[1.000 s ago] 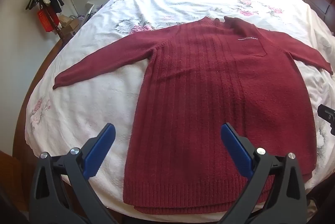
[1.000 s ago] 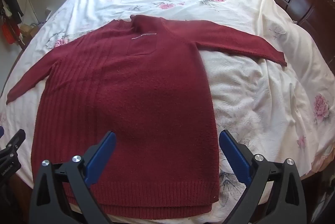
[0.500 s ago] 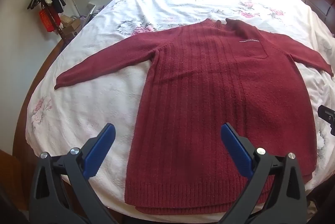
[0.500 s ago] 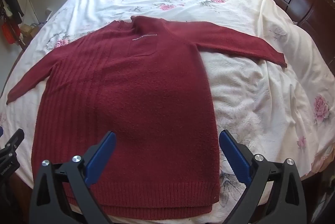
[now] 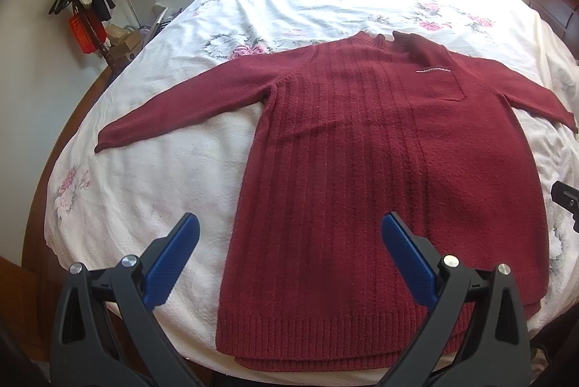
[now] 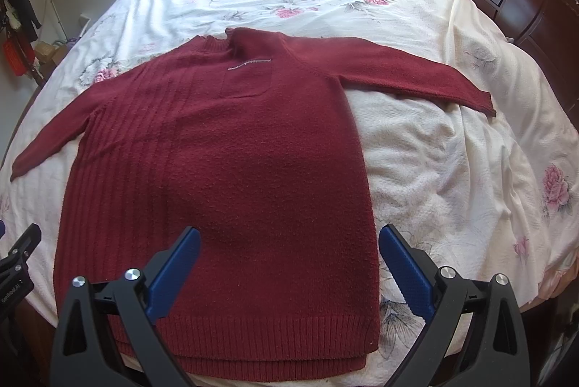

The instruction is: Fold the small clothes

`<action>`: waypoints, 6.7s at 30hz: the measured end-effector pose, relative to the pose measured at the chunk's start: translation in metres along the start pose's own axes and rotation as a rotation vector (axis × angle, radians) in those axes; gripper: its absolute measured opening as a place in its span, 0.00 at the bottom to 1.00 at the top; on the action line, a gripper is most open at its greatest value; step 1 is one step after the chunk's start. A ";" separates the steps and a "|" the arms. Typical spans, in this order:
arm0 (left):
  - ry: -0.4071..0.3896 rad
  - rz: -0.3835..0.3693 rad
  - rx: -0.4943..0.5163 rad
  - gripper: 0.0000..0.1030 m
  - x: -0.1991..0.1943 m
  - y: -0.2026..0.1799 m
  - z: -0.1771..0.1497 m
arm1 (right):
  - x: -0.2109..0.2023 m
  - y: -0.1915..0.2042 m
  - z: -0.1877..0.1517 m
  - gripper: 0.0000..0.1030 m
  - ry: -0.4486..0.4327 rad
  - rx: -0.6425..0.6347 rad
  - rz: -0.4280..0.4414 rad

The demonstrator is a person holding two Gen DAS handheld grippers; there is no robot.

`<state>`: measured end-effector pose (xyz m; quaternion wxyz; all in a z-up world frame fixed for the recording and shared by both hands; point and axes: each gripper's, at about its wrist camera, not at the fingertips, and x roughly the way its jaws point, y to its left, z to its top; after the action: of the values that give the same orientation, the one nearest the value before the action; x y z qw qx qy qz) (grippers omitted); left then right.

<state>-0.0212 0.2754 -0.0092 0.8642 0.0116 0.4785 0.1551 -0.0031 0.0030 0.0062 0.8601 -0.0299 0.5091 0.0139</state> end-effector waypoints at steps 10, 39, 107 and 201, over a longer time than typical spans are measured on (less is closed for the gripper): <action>0.003 -0.005 0.000 0.97 0.004 0.000 0.002 | 0.003 -0.002 0.003 0.96 -0.010 0.003 0.006; -0.069 -0.179 0.101 0.97 0.111 -0.259 0.202 | 0.194 -0.406 0.195 0.96 0.136 0.378 -0.104; 0.073 -0.203 0.103 0.97 0.170 -0.213 0.192 | 0.204 -0.127 0.207 0.25 0.147 0.095 0.629; 0.170 -0.428 -0.408 0.26 0.237 -0.032 0.173 | 0.245 -0.069 0.176 0.36 0.225 0.012 0.417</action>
<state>0.2477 0.3327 -0.1160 0.8187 -0.2762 0.4995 0.0630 0.2726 -0.0556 -0.1215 0.7765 0.0794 0.5971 0.1849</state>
